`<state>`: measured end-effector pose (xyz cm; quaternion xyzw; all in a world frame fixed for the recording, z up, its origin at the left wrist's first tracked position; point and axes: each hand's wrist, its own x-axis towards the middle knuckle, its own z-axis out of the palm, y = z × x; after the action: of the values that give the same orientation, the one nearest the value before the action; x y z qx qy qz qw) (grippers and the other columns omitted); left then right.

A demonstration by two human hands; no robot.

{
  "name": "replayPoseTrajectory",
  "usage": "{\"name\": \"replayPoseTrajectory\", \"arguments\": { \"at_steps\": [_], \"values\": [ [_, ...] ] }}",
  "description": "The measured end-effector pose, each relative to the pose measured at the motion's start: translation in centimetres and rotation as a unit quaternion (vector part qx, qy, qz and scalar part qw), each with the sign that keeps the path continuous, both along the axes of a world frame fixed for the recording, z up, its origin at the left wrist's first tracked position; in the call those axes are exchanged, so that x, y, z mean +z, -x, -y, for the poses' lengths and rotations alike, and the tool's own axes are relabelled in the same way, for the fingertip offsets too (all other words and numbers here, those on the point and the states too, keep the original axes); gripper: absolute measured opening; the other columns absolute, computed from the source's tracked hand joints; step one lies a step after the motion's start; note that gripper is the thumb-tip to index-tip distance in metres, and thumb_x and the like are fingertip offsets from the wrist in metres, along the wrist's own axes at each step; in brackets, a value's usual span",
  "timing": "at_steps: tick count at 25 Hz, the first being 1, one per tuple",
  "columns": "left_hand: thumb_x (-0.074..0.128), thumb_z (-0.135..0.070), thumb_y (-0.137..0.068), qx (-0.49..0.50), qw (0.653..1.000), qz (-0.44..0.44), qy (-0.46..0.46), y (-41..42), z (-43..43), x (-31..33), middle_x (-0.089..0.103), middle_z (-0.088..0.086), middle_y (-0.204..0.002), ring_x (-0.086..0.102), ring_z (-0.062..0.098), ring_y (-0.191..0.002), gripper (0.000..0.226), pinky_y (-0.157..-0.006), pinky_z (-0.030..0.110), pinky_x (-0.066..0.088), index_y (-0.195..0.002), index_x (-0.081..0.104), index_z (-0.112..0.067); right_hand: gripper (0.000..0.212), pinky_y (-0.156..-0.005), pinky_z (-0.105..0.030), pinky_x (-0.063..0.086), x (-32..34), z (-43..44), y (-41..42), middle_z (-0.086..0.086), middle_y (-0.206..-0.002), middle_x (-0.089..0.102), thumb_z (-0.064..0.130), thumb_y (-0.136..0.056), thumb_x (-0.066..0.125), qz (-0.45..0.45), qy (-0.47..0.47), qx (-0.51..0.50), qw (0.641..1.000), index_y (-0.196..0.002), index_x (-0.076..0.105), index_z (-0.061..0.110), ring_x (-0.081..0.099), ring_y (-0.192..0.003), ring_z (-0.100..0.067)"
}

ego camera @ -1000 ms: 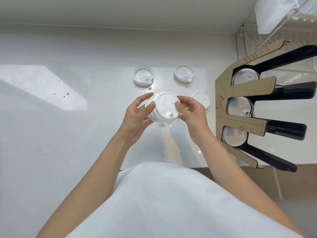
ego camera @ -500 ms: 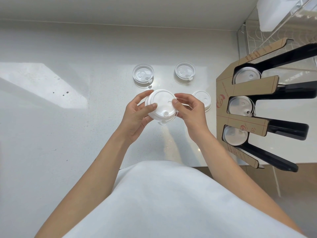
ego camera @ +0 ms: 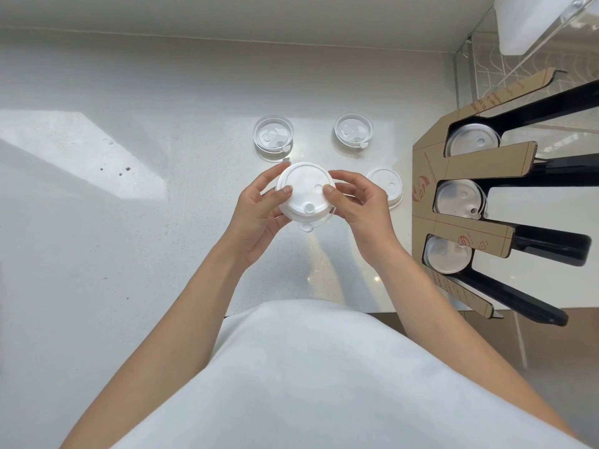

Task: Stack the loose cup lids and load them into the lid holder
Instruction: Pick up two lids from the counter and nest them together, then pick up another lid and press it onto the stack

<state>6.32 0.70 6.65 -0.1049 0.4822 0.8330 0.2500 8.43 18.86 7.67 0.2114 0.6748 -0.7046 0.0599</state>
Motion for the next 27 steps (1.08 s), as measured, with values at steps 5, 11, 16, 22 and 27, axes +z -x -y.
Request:
{"name": "replayPoseTrajectory", "arguments": {
  "at_steps": [5, 11, 16, 22, 27],
  "values": [
    [0.059, -0.002, -0.094, 0.007, 1.000, 0.006, -0.011, 0.1, -0.1, 0.4, 0.069, 0.011, -0.115, 0.069, 0.026, -0.096, 0.053, -0.082, 0.032, 0.059, -0.145, 0.048, -0.013, 0.030, -0.075, -0.022, 0.057, 0.1, 0.1, 0.3, 0.005, -0.092, 0.067, 0.011, -0.087, 0.074, 0.001, -0.017, -0.005, 1.000, -0.117, 0.070, 0.013, 0.067, -0.077, 0.000],
    [0.056, 0.006, -0.094, 0.006, 1.000, 0.013, -0.014, 0.2, -0.1, 0.6, 0.067, 0.014, -0.116, 0.066, 0.029, -0.099, 0.054, -0.082, 0.032, 0.059, -0.145, 0.047, -0.009, 0.028, -0.074, -0.021, 0.056, 0.0, 0.1, 0.5, 0.001, -0.094, 0.069, 0.012, -0.087, 0.075, -0.005, -0.022, -0.015, 1.000, -0.115, 0.070, 0.011, 0.066, -0.080, 0.001],
    [0.056, 0.008, -0.094, 0.013, 0.999, 0.030, -0.015, 0.4, -0.1, 0.6, 0.066, 0.017, -0.117, 0.066, 0.028, -0.099, 0.057, -0.083, 0.032, 0.059, -0.146, 0.044, -0.009, 0.027, -0.073, -0.021, 0.055, -0.1, 0.0, 0.7, -0.003, -0.098, 0.070, 0.013, -0.086, 0.076, -0.005, -0.028, -0.022, 0.999, -0.112, 0.071, 0.010, 0.067, -0.080, -0.001],
    [0.063, -0.004, -0.095, -0.010, 0.996, 0.032, 0.086, 0.6, 0.3, 0.0, 0.069, 0.008, -0.112, 0.067, 0.018, -0.106, 0.039, -0.098, 0.034, 0.055, -0.133, 0.058, -0.002, 0.026, -0.084, -0.031, 0.057, -0.7, -0.3, 0.9, -0.003, -0.104, 0.072, 0.018, -0.083, 0.079, -0.002, -0.049, -0.044, 0.998, -0.109, 0.071, 0.016, 0.069, -0.087, -0.013],
    [0.067, -0.003, -0.092, 0.001, 0.987, 0.022, 0.158, 0.9, 0.5, -0.4, 0.063, 0.019, -0.111, 0.066, 0.023, -0.106, 0.028, -0.084, 0.025, 0.058, -0.120, 0.067, -0.002, 0.025, -0.085, -0.033, 0.057, -1.3, -0.4, 1.0, 0.001, -0.102, 0.072, 0.017, -0.085, 0.077, -0.004, -0.061, -0.030, 0.998, -0.109, 0.071, 0.017, 0.068, -0.091, -0.016]
  ]
}}
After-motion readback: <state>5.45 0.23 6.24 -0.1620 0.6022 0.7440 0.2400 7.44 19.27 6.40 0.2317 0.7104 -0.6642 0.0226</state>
